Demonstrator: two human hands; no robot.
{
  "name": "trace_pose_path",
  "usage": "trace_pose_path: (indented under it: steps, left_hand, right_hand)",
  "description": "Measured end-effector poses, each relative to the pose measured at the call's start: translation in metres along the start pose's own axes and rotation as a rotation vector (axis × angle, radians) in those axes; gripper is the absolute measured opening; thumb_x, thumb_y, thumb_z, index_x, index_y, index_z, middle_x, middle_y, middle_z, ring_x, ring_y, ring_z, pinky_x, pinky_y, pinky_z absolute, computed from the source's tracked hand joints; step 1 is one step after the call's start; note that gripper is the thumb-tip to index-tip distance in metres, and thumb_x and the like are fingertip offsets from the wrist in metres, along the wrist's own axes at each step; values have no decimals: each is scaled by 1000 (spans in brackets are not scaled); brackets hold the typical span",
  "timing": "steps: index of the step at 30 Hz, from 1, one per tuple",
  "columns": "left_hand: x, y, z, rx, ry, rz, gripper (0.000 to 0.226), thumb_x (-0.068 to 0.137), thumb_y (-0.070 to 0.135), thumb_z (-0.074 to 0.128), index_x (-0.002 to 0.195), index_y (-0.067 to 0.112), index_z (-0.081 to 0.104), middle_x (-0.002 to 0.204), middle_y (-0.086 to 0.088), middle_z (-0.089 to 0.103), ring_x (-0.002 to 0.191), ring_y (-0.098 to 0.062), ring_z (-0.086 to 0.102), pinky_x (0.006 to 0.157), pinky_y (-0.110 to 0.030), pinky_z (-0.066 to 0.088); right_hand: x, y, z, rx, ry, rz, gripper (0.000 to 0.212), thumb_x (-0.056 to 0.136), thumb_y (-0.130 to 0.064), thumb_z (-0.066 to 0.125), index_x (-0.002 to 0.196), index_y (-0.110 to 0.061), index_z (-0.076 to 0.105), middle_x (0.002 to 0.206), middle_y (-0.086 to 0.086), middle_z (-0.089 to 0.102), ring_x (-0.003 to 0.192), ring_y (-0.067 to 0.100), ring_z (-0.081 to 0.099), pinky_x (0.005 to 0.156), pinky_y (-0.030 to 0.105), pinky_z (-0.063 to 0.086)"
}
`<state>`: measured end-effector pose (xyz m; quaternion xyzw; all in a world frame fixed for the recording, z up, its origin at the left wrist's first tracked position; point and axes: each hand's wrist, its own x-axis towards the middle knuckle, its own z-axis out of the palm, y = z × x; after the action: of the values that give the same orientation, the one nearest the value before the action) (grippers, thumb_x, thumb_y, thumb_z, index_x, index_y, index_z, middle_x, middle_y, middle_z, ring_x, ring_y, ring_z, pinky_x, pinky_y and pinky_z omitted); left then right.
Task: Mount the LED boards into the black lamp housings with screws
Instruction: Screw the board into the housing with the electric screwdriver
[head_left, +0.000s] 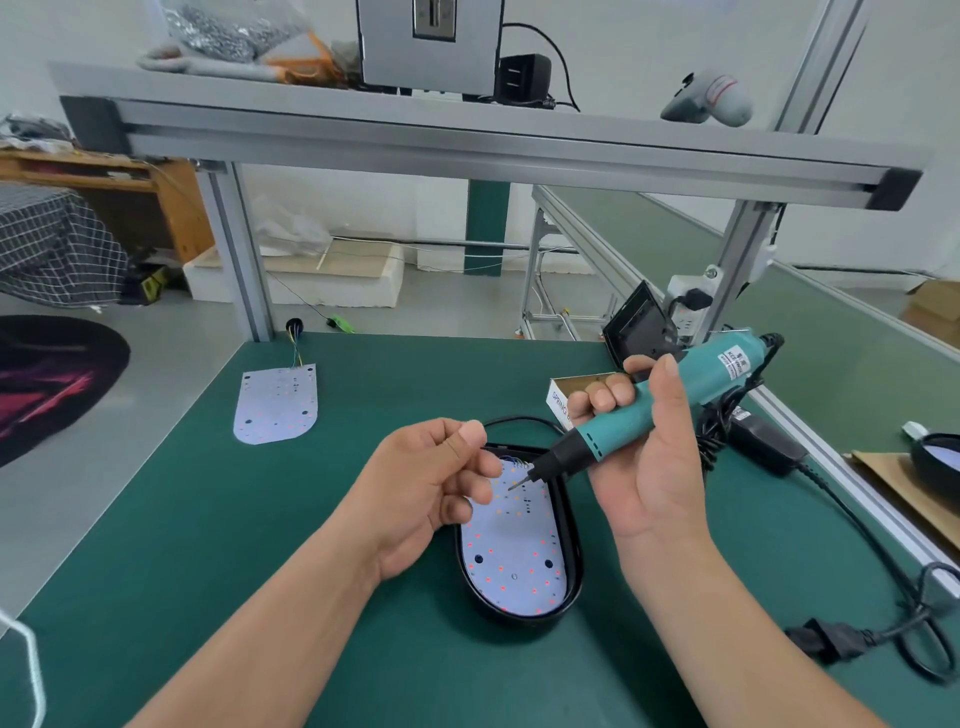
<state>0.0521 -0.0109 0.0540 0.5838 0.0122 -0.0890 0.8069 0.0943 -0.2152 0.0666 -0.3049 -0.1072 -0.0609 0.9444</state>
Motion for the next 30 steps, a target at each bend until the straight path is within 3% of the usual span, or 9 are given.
trace_pose_path:
  steps: [5, 10, 15, 30]
  left_hand:
    - [-3, 2, 0, -51, -74, -74, 25, 83, 33, 81, 91, 9, 76, 78, -5, 66, 53, -7, 52, 40, -17, 36]
    - [-4, 2, -1, -54, -89, -99, 23, 93, 11, 73, 112, -1, 74, 98, -17, 77, 77, -17, 76, 54, -23, 58]
    - [-6, 2, 0, -4, -106, -108, 16, 102, -1, 64, 117, -3, 69, 109, -25, 78, 97, -29, 80, 61, -26, 63]
    - [-9, 1, 4, 28, -152, -102, 15, 99, -1, 68, 114, -3, 68, 109, -26, 78, 100, -34, 80, 72, -30, 66]
  right_hand:
    - [-1, -3, 1, 16, 8, -5, 22, 100, -38, 69, 97, -17, 65, 77, -2, 48, 70, 14, 51, 86, 34, 53]
    - [-2, -8, 5, 58, 8, -22, 23, 100, -40, 70, 96, -17, 67, 77, -2, 48, 70, 14, 51, 88, 35, 54]
    - [-1, -13, 7, 90, 25, -56, 24, 103, -39, 66, 94, -17, 67, 77, -2, 48, 70, 15, 50, 88, 35, 53]
    - [-3, -10, 10, 84, 55, -53, 23, 103, -38, 65, 96, -17, 64, 77, -2, 50, 70, 13, 51, 89, 33, 55]
